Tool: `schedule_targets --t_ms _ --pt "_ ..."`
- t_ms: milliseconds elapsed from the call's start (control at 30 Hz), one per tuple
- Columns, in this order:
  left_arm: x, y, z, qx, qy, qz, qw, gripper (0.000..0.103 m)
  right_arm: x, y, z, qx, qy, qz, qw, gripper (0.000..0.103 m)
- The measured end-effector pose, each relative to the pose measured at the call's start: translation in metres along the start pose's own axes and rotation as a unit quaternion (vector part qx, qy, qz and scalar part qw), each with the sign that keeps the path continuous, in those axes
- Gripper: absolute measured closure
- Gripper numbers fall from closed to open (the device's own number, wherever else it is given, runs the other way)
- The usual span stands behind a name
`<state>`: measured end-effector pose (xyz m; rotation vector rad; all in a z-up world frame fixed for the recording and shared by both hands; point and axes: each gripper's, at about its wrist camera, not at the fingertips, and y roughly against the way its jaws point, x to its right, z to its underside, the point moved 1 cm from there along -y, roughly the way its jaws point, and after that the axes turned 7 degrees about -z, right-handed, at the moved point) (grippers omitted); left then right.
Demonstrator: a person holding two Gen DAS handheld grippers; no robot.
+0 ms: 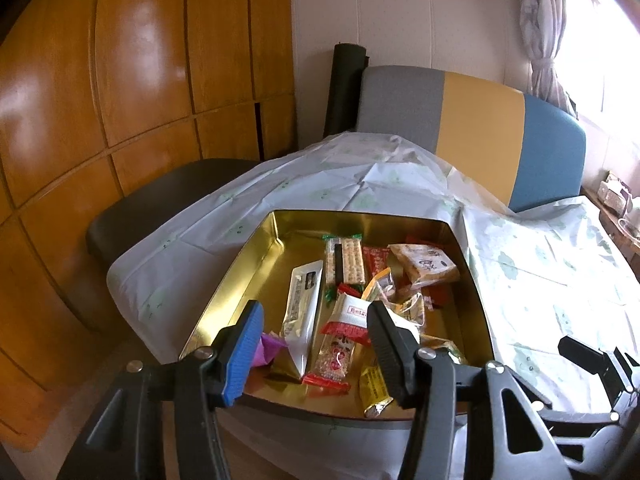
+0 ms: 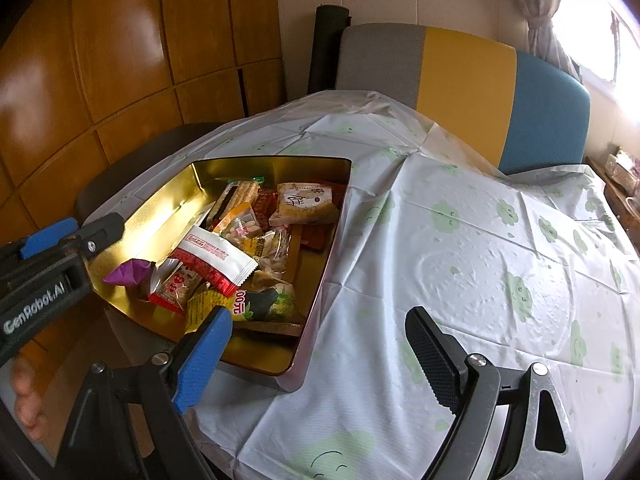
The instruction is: Organize snacks
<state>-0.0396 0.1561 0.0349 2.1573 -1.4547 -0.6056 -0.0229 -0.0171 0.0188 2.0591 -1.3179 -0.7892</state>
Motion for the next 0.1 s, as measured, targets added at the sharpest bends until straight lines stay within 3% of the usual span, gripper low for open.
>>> schedule_targets --t_ms 100 --pt "-0.001 -0.002 -0.001 -0.007 -0.002 0.006 1.0000 0.048 0.014 0.002 -0.005 -0.003 -0.023 -0.011 1.000 0.014"
